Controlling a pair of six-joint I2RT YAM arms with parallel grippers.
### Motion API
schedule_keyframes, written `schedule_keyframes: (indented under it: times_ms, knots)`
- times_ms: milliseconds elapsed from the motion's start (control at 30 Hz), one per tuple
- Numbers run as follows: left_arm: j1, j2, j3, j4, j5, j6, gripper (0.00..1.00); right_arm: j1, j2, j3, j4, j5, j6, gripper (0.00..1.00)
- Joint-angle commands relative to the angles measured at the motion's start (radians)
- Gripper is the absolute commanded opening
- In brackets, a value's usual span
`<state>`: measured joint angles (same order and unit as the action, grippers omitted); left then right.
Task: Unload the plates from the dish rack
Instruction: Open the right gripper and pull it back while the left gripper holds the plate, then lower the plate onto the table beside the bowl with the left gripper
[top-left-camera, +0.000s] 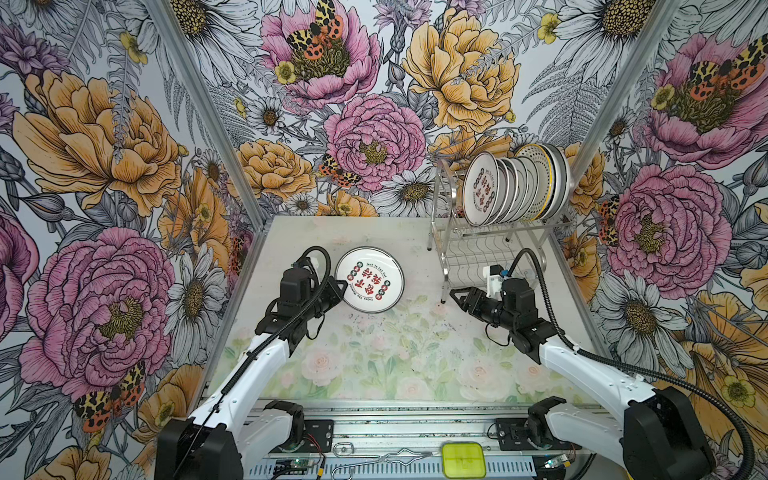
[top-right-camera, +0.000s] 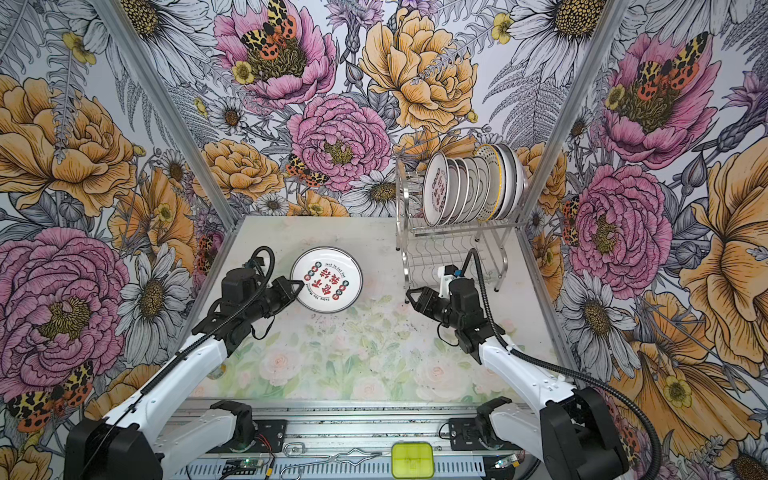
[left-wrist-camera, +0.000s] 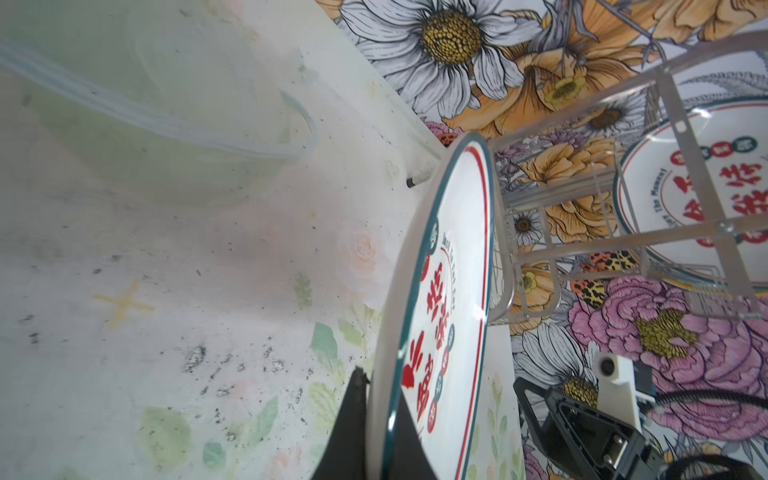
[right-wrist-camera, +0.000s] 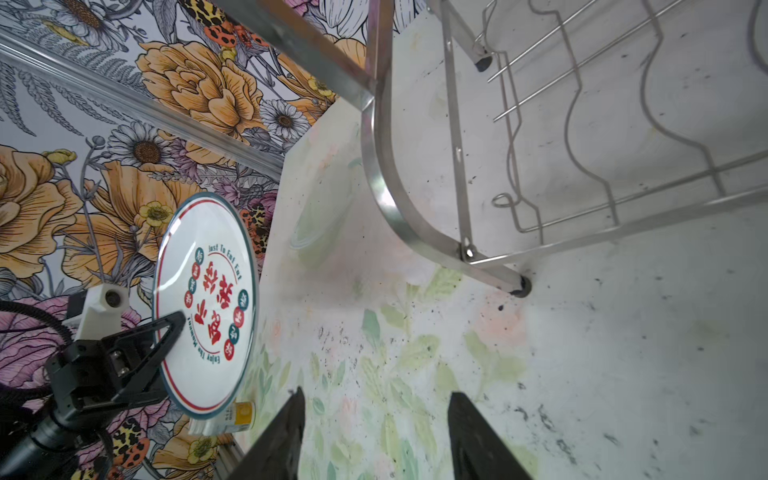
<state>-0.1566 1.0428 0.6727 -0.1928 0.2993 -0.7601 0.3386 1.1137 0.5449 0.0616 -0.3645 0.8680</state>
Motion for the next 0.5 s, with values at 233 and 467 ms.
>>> schedule_keyframes:
  times_ms: [233,467]
  knots:
    - [0.235,0.187,0.076,0.006,-0.1,-0.01,0.0,-0.021,0.01,0.12,-0.229,0.231,-0.252,0.58]
    - [0.281,0.388,0.136,0.136,-0.102,0.007,0.0,-0.04,0.074,0.18,-0.288,0.33,-0.33,0.58]
